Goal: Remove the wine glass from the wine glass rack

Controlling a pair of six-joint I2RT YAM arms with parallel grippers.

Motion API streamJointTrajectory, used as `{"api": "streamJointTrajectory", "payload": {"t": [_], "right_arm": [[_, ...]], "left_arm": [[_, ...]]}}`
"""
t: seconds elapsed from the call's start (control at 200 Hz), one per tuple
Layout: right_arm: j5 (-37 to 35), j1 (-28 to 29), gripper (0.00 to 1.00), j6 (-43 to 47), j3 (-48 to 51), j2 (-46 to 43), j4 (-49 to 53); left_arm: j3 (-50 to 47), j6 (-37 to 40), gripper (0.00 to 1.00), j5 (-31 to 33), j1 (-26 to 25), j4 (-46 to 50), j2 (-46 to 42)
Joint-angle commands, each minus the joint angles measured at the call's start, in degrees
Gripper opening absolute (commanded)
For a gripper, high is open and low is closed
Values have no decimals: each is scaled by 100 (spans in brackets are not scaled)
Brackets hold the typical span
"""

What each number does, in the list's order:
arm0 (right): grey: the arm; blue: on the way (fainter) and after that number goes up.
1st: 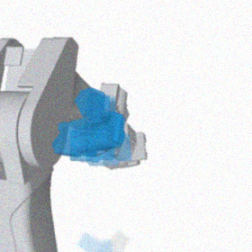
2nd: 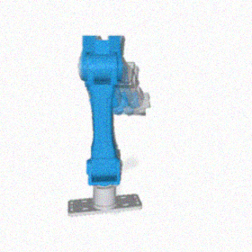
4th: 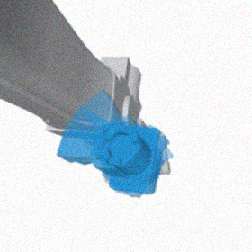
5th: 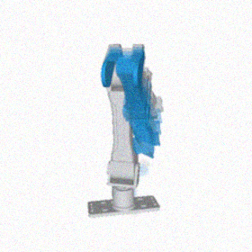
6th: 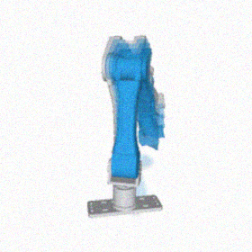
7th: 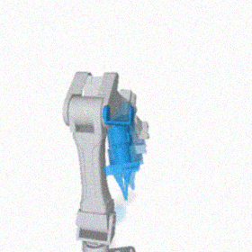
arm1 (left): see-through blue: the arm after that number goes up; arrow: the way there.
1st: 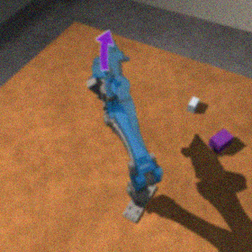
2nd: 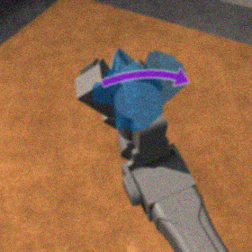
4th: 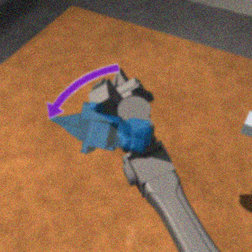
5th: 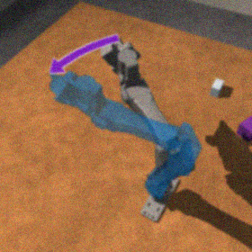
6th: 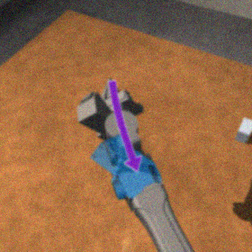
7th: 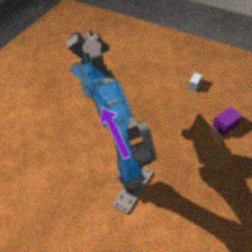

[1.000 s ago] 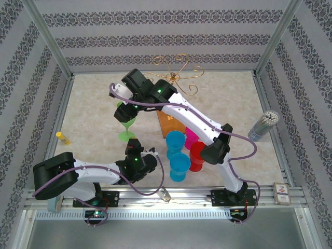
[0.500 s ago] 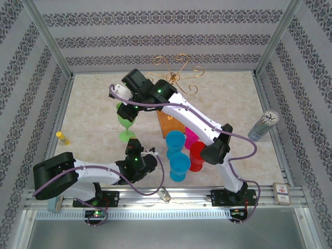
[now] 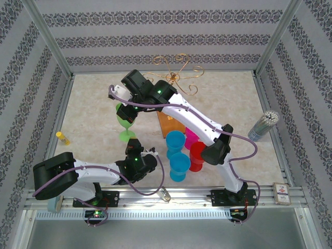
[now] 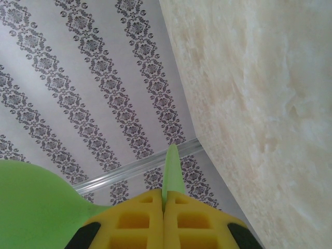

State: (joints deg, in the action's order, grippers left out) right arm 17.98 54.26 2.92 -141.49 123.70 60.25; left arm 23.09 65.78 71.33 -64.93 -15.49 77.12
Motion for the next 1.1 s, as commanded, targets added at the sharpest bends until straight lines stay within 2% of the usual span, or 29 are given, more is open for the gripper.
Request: {"api": "streamJointTrajectory", "payload": {"t": [0.0,0.03,0.25,0.33,0.709,1.094], "right_arm": [[-126,85,0,-126,121,-308,-190],[-132,84,0,-128,128,-318,-220],[-271,82,0,-169,95,-310,-319],[-362,84,0,-191,104,-320,-355],[-777,80,0,-272,202,-550,-513],[-1676,67,0,-632,1273,-1303,-907]], "left_arm": [[18,54,9,200,-90,-165,-39],[20,62,12,198,-90,-165,-39],[22,66,13,222,-90,-174,-61],[9,65,19,223,-90,-169,-117],[-33,23,29,168,-88,-100,-289],[-104,-177,34,59,-90,124,-800]]}}
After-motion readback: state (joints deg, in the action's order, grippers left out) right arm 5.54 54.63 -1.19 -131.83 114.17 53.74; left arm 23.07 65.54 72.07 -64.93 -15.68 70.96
